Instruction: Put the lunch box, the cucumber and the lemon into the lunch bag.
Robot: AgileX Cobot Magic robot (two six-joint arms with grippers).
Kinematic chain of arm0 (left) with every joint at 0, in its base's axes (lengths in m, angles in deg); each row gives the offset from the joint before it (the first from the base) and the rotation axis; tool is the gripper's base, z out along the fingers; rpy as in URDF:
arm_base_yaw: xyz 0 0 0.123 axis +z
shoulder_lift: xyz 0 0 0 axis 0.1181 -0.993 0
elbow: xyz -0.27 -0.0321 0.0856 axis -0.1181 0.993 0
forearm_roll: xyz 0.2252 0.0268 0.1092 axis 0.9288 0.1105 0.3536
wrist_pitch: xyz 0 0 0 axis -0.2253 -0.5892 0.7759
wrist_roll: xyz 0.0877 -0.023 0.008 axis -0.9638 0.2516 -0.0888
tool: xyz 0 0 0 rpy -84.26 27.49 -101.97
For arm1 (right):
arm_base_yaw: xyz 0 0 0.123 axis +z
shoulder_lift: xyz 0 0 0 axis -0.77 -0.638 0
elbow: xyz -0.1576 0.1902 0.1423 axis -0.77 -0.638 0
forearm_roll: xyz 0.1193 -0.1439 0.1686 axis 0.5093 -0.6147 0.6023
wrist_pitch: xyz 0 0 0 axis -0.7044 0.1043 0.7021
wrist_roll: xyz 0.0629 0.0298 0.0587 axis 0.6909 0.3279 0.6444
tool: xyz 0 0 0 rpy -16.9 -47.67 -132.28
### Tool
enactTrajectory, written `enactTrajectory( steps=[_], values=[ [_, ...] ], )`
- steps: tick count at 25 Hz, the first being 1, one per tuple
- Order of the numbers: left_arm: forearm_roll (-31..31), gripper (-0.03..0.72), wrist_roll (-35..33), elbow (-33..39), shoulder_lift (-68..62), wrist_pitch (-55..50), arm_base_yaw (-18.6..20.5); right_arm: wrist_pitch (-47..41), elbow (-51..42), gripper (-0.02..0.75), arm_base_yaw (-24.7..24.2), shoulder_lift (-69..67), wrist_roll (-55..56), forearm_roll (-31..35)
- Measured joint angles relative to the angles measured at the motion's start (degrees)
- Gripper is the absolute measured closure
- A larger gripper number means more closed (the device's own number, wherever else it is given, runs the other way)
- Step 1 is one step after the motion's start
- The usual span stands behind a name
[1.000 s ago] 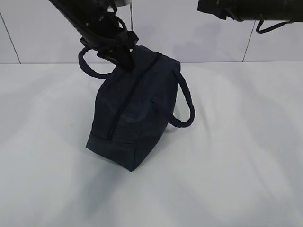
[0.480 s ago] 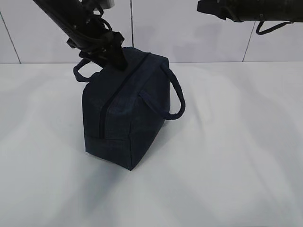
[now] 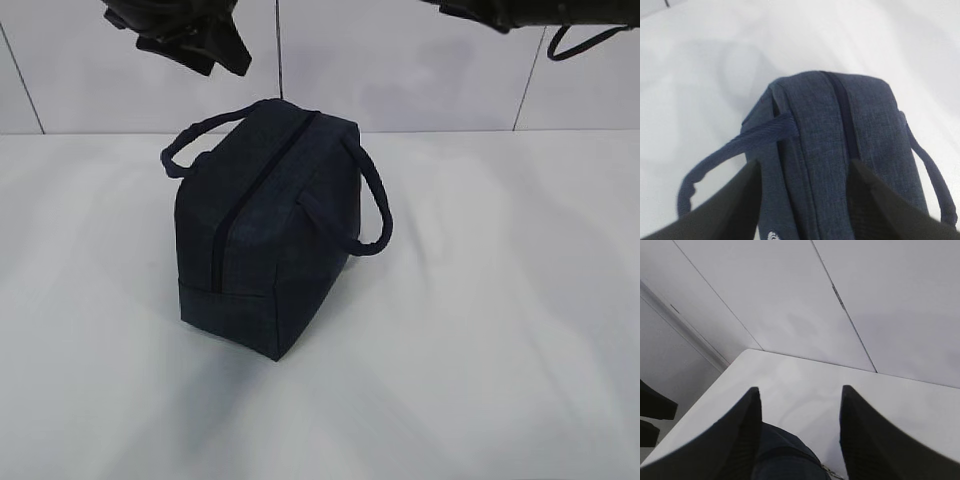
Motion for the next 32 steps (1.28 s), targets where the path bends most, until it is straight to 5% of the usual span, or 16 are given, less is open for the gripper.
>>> enactTrajectory(
  steps=[5, 13, 17, 22, 32],
  values=[
    [2.77, 0.294, 0.00, 0.00, 1.76, 0.64, 0.52, 1.86, 1.16, 0.358, 0.00, 5.96, 11.32, -9.25],
    [3.72, 0.295, -0.02, 0.00, 3.77, 1.87, 0.52, -4.55, 10.30, 0.358, 0.00, 16.30, 40.31, -46.29],
    [2.23, 0.295, -0.02, 0.00, 5.66, 2.72, 0.56, -7.57, 11.07, 0.358, 0.00, 22.16, 48.82, -59.66],
    [0.34, 0.312, -0.02, 0.00, 8.58, 2.83, 0.56, -11.72, 11.07, 0.358, 0.00, 29.66, 53.99, -68.08],
    [-0.25, 0.316, -0.02, 0.00, 16.61, -1.28, 0.56, -19.57, 11.24, 0.358, 0.00, 43.83, 57.78, -71.73]
  ],
)
